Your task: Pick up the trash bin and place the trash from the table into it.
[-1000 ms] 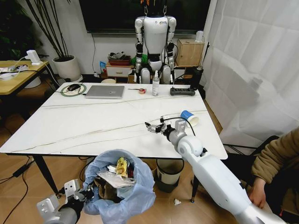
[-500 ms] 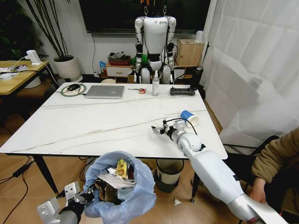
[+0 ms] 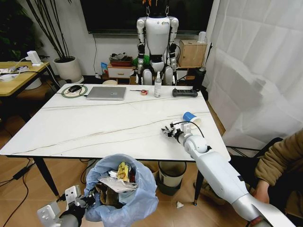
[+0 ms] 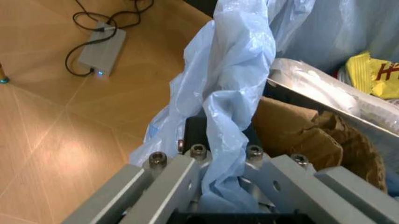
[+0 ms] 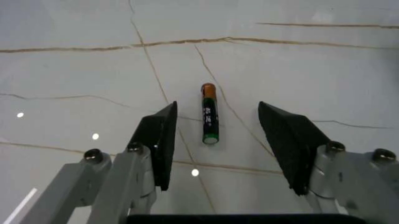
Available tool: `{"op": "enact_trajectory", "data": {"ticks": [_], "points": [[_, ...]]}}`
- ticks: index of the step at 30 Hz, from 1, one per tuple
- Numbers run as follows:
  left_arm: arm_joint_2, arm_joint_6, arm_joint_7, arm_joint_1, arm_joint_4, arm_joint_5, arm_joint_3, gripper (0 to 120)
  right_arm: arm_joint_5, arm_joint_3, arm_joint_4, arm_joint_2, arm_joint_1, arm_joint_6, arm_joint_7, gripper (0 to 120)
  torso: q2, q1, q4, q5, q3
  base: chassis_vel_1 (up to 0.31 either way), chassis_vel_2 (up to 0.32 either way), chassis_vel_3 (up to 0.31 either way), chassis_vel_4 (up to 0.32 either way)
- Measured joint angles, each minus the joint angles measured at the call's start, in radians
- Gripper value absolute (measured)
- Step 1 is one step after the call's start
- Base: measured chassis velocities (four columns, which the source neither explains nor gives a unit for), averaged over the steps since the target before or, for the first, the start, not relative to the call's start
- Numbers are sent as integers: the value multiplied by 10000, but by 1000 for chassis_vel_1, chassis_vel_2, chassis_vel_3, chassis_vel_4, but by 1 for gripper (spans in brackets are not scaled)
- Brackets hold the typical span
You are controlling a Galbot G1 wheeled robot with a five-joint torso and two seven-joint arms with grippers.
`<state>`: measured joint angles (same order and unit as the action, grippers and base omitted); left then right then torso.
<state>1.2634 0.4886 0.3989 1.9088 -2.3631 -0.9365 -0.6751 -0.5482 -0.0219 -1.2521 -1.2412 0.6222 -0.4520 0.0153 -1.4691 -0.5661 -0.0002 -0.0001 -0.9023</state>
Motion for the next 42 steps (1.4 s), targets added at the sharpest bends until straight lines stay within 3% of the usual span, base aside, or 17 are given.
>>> {"op": "enact_trajectory", "data": {"ticks": [2, 14, 25, 36, 38, 42], "points": [[0, 0, 0, -7, 0, 0, 4, 0, -1, 0, -23, 20, 20, 1, 3, 46, 0, 0, 0, 0, 0, 0, 0, 0, 0], [-63, -8, 5, -72, 3, -6, 0, 0, -1, -142, -205, 95, 157, 20, 21, 0, 0, 0, 0, 0, -1, 0, 0, 0, 0], [-91, -12, 9, -179, 38, -64, 0, 0, -177, -219, -457, 136, 142, 50, 58, 0, 4, -1, 3, 4, -6, 0, 0, 0, 0], [-135, -12, 21, -213, 87, -141, 0, 0, -2589, 252, -3528, 1807, 481, 332, 735, 0, 4, -1, -1, 1, -3, 0, 0, 0, 0], [-128, -12, 22, -210, 85, -143, 5, 0, -3460, 111, -5295, 2535, 820, 474, 1054, 0, 3, 0, 0, 3, -1, 0, 0, 0, 0], [-129, -4, 31, -209, 33, -167, -46, 0, -4064, -642, -7230, 3155, 1508, 775, 1371, 0, 3, 0, 1, 2, -1, 0, 0, 0, 0]]}}
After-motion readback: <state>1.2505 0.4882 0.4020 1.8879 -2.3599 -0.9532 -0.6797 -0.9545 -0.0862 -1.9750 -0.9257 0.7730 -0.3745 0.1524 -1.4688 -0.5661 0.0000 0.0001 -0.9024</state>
